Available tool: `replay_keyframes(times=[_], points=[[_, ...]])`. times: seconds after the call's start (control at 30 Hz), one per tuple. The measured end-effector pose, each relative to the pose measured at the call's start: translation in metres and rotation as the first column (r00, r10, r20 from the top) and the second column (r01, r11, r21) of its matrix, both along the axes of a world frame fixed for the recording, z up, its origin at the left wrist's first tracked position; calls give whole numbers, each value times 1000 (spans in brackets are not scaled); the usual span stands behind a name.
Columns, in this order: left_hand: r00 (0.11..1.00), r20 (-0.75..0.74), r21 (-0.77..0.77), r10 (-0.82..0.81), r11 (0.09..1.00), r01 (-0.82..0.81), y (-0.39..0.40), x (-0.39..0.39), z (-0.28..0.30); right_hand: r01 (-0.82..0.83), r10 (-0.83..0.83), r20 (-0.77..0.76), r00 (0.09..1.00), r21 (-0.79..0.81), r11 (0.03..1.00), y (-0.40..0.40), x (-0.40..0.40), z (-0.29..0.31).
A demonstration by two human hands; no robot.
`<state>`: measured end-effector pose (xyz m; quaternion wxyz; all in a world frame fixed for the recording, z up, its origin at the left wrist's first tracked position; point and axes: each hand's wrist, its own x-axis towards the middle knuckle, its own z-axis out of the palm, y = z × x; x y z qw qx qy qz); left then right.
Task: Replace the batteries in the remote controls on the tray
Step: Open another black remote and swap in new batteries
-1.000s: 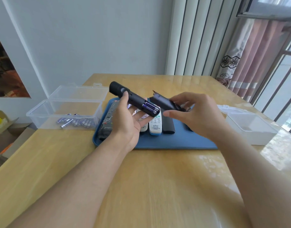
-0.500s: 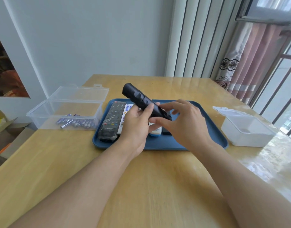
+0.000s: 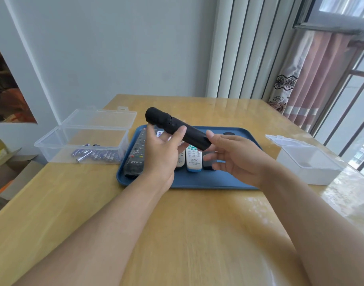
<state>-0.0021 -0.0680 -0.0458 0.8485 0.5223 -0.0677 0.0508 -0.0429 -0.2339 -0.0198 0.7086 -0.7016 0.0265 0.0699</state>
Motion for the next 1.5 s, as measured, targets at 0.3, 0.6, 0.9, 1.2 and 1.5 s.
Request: replay_keyframes(times=[0.3, 0.6, 0.9, 1.2, 1.5], points=[[992, 18, -69, 123, 990, -122, 9, 3, 5, -57, 59, -6, 998, 134, 989, -7, 2, 1], [992, 11, -57, 126, 990, -125, 9, 2, 5, -50, 51, -14, 999, 107, 993, -6, 4, -3], [994, 57, 82, 89, 992, -94, 4, 1, 0, -38, 42, -9, 999, 279, 959, 0, 3, -3], [923, 382, 783, -50, 547, -295, 10, -2, -8, 711, -484, 563, 670, -299, 636, -38, 12, -2], [931, 200, 975, -305, -35, -221, 5, -11, -16, 490, -178, 457, 872, -826, 279, -21, 6, -6]])
